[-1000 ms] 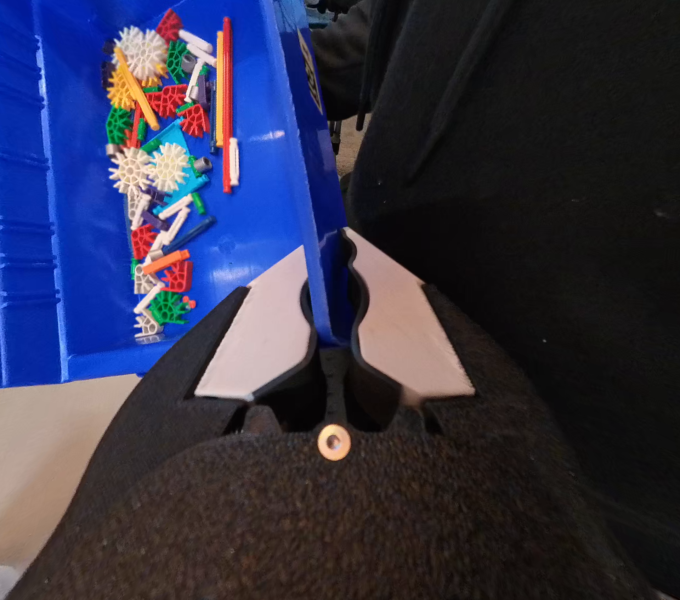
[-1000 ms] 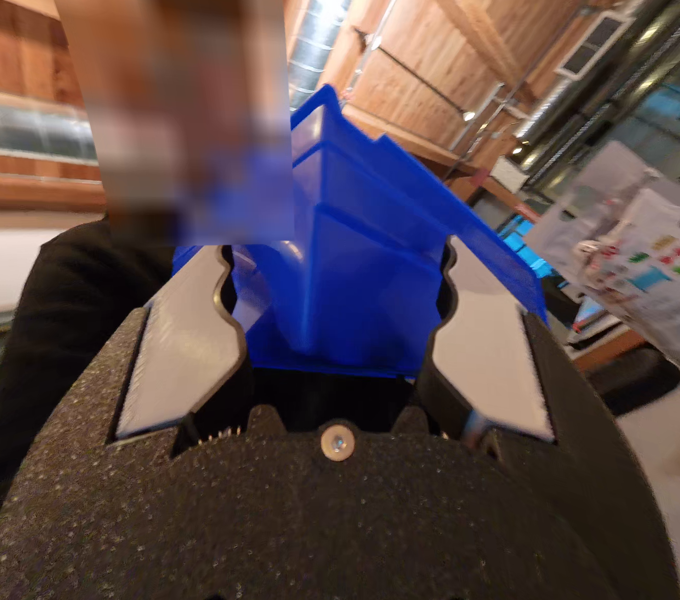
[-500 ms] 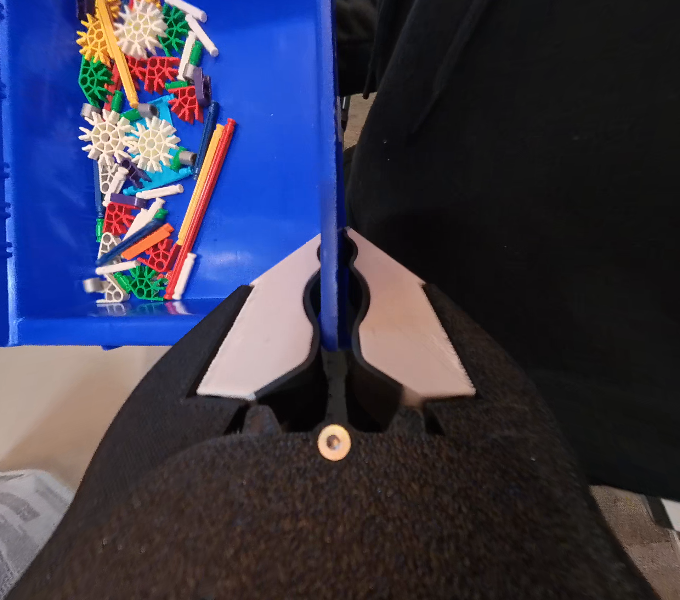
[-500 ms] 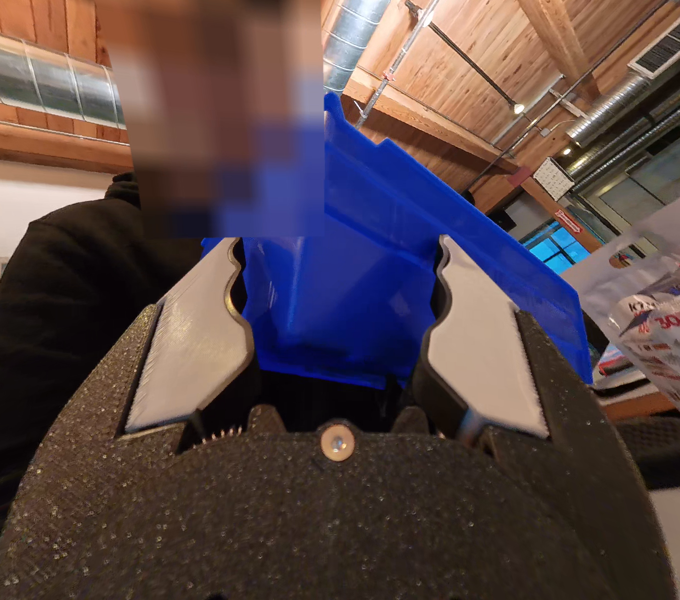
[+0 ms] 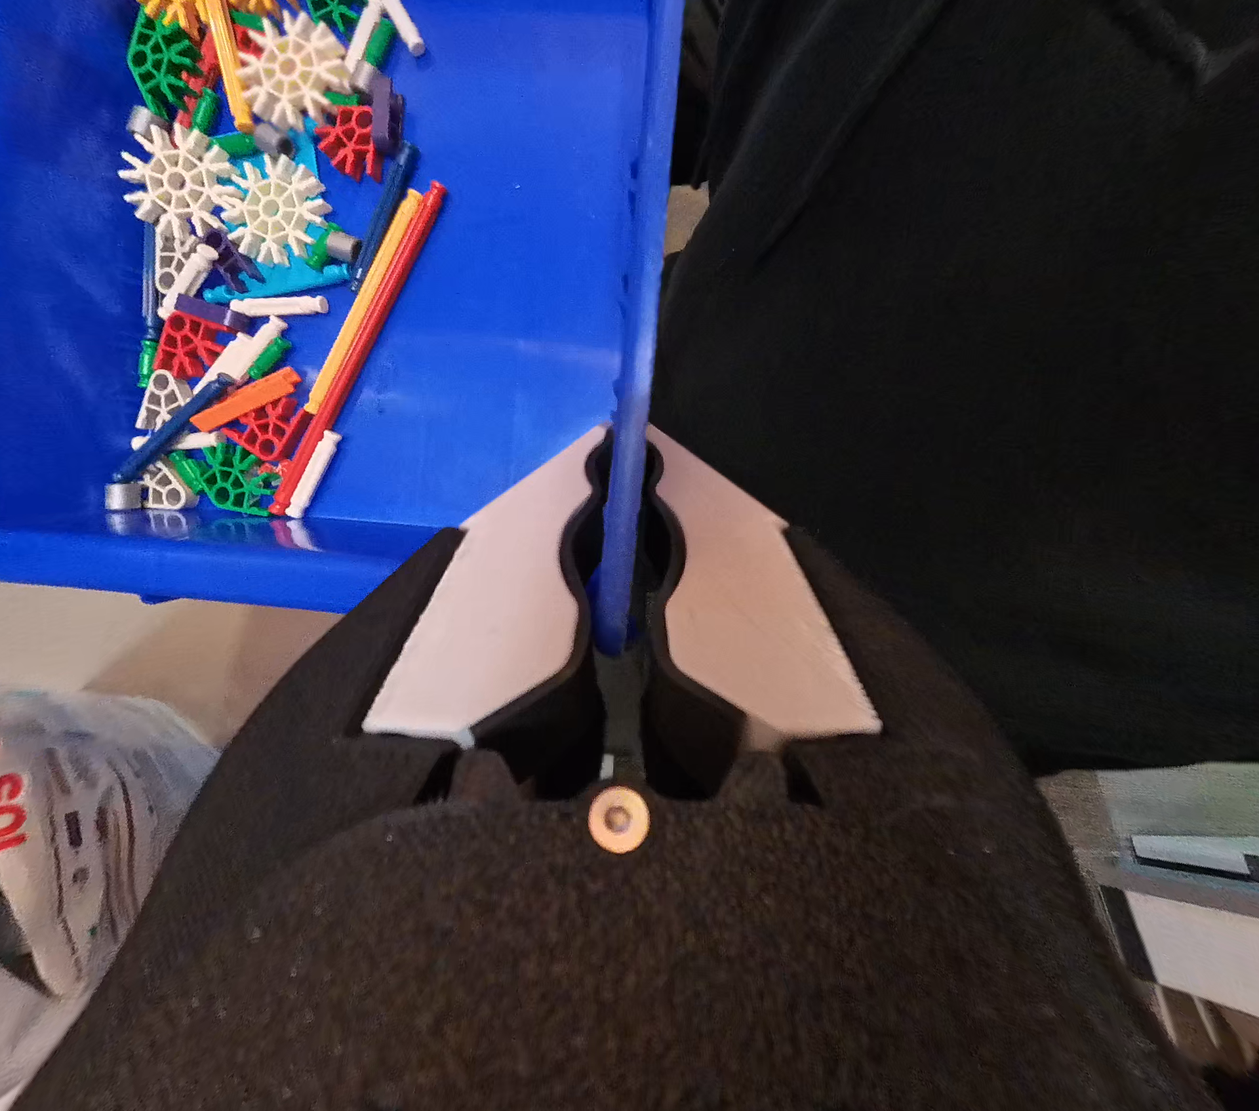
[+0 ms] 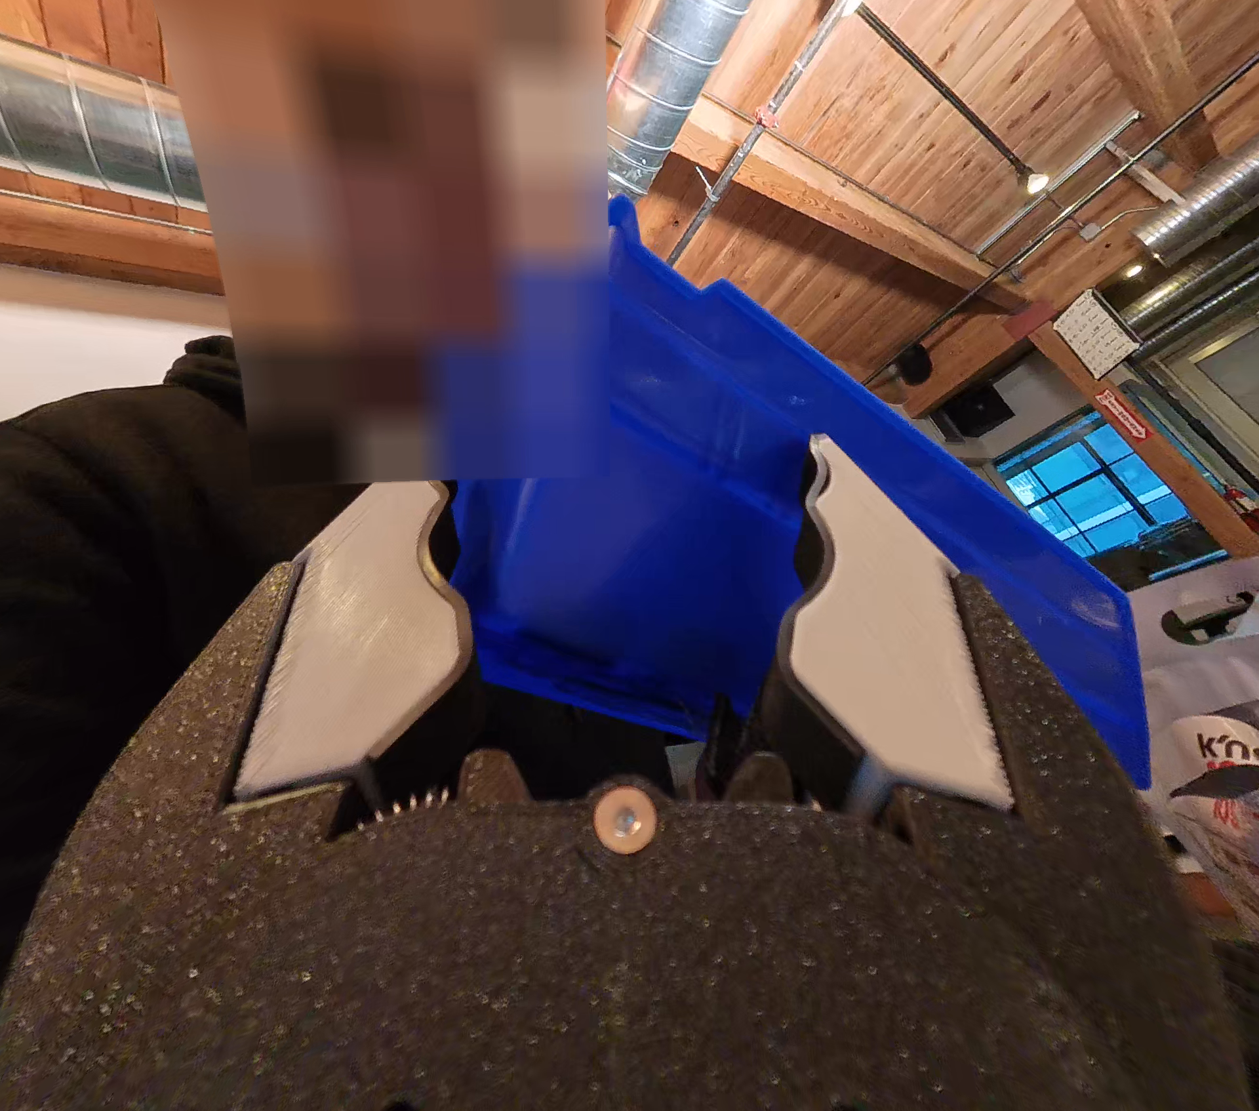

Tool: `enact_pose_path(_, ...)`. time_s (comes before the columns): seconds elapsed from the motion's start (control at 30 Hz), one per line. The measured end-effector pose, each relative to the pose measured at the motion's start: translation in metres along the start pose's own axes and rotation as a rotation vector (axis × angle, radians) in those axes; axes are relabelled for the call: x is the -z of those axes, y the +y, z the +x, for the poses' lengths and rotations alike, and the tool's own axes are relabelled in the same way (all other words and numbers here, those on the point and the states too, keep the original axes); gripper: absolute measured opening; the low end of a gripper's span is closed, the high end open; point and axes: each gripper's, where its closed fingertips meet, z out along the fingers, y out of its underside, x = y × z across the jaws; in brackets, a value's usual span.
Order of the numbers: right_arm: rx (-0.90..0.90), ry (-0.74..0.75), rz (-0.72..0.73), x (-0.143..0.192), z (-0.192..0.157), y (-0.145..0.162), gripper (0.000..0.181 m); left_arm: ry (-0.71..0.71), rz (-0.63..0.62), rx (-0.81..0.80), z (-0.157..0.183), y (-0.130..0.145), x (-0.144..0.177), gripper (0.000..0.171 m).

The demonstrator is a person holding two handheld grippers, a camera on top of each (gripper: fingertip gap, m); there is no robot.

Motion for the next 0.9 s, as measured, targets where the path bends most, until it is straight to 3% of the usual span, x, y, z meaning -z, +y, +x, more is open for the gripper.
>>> enact_pose_path(0.43,0.045,0.127,-0.046,-0.054,0.036,-0.014,0.097,0.092,0.141,0.035,-0.027,0.011,0.057,0.002)
enact_pose_path(0.7,0.038,0.215,-0.066,-0.067,0.054,-0.008,0.097,0.182,0.227,0.068,-0.031,0.02,0.075,0.002)
enact_pose_path(0.9,0.024,0.234,-0.03,-0.067,0.063,-0.009,0.097,0.238,0.225,0.092,-0.033,0.023,0.09,0.001)
